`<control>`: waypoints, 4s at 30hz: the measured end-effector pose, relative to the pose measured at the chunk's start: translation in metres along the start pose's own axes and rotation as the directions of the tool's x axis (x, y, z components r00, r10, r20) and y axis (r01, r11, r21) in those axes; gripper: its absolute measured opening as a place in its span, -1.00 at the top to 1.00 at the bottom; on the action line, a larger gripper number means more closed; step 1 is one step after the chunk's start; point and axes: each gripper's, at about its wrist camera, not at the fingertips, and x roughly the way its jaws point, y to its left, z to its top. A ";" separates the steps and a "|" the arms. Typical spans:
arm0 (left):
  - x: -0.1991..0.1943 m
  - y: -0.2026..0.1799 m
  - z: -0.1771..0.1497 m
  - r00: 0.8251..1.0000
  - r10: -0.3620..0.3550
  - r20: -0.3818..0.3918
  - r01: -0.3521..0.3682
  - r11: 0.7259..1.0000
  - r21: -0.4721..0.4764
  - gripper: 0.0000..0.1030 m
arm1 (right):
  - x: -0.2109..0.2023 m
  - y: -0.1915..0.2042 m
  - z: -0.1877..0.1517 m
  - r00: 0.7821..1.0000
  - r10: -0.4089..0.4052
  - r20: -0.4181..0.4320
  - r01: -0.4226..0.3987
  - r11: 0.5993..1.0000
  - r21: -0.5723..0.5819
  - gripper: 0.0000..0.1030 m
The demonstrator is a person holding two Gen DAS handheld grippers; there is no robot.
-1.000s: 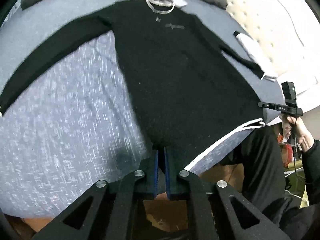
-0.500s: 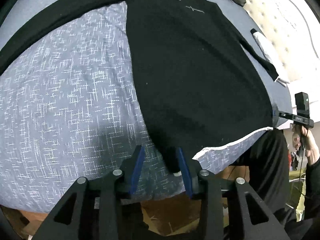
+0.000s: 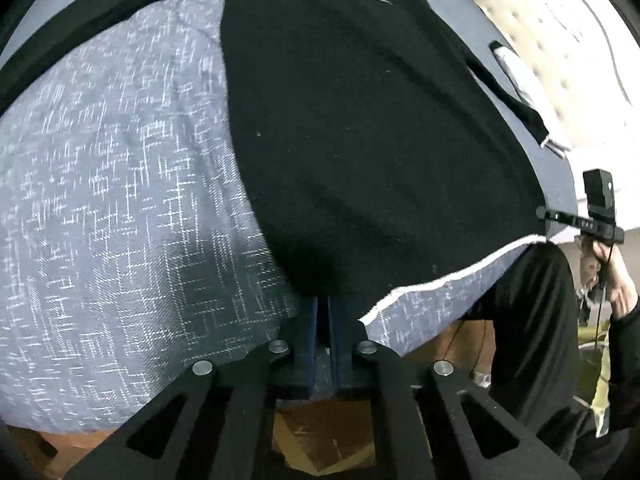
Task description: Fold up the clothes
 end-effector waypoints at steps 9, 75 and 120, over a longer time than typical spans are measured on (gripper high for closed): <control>-0.023 -0.004 -0.011 0.999 0.041 0.004 -0.041 0.998 0.045 0.93 | 0.005 -0.002 -0.004 0.998 -0.056 -0.014 0.056 0.998 -0.022 0.92; 0.045 0.050 0.226 0.817 0.276 0.507 -0.208 0.960 -0.187 -0.18 | 0.067 -0.052 0.412 0.909 -0.214 0.357 0.277 0.951 -0.136 0.96; 0.046 0.048 0.223 0.805 0.301 0.511 -0.232 0.953 -0.196 -0.19 | -0.119 -0.258 0.127 0.817 -0.388 0.426 0.151 0.857 0.492 -0.02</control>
